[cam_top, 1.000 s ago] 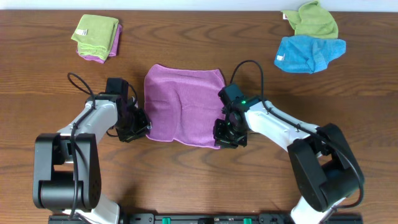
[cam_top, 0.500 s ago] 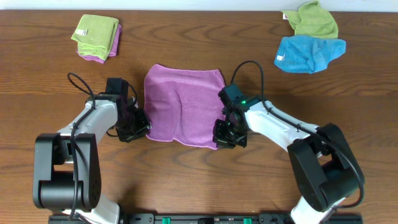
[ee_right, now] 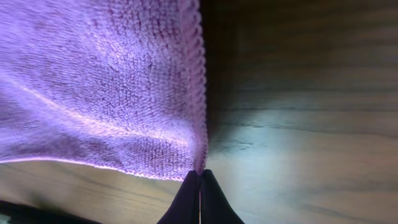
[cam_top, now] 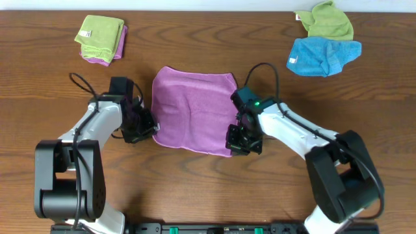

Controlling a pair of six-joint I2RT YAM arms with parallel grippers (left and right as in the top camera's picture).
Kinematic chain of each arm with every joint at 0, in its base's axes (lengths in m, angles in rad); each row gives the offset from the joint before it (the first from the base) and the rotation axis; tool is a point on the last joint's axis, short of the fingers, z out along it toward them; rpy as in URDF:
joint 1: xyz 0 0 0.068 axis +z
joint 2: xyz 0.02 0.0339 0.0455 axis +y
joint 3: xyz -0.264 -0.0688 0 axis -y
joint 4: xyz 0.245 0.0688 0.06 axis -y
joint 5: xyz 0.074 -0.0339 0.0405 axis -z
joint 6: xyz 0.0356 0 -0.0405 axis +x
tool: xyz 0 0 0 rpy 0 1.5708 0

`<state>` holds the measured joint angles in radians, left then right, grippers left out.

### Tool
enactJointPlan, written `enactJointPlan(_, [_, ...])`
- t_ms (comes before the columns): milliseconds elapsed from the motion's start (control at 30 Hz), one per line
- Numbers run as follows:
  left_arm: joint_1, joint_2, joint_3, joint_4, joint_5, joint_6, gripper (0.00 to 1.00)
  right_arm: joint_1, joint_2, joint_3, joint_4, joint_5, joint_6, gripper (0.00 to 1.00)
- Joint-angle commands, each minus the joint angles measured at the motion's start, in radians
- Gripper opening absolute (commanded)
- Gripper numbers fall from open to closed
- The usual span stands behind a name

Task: Fold the cloth
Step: 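Lift both held edges and carry them forward over the cloth's far half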

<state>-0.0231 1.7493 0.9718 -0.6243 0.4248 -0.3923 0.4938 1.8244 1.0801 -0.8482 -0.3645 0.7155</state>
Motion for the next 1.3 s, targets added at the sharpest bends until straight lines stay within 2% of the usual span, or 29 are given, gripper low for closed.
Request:
enactJointPlan(0, [0.002,-0.053,0.042,-0.008,0.013,0.015,0.06,-0.026,-0.081,0.023,-0.011,0.063,-0.006,0.02])
enactJointPlan(300, [-0.074,-0.183,0.043,-0.119,-0.016,0.002,0.06,-0.184,-0.206,0.023,-0.079,0.094,-0.048,0.02])
enactJointPlan(433, [-0.167,-0.203,0.043,-0.13,-0.043,-0.076,0.06,-0.237,-0.236,0.023,-0.114,0.1,-0.07,0.02])
enactJointPlan(533, [-0.231,-0.21,0.043,-0.137,-0.119,-0.137,0.06,-0.252,-0.269,0.023,-0.121,0.103,-0.078,0.02])
enactJointPlan(667, [-0.244,-0.214,0.043,-0.127,-0.173,-0.174,0.06,-0.251,-0.306,0.023,-0.106,0.113,-0.082,0.02])
enactJointPlan(800, [-0.222,-0.214,0.044,0.016,-0.181,-0.173,0.06,-0.251,-0.306,0.023,-0.011,0.114,-0.081,0.02])
enactJointPlan(933, [-0.217,-0.199,0.044,0.229,-0.229,-0.174,0.06,-0.251,-0.289,0.023,0.172,0.114,-0.08,0.02])
enactJointPlan(1033, [-0.206,-0.178,0.044,0.286,-0.279,-0.19,0.06,-0.251,-0.257,0.023,0.267,0.113,-0.08,0.02])
enactJointPlan(1167, [-0.175,-0.134,0.044,0.352,-0.275,-0.192,0.06,-0.251,-0.179,0.029,0.402,0.102,-0.08,0.01])
enactJointPlan(1267, [-0.144,-0.084,0.048,0.445,-0.217,-0.197,0.06,-0.251,-0.115,0.066,0.468,0.102,-0.078,0.02])
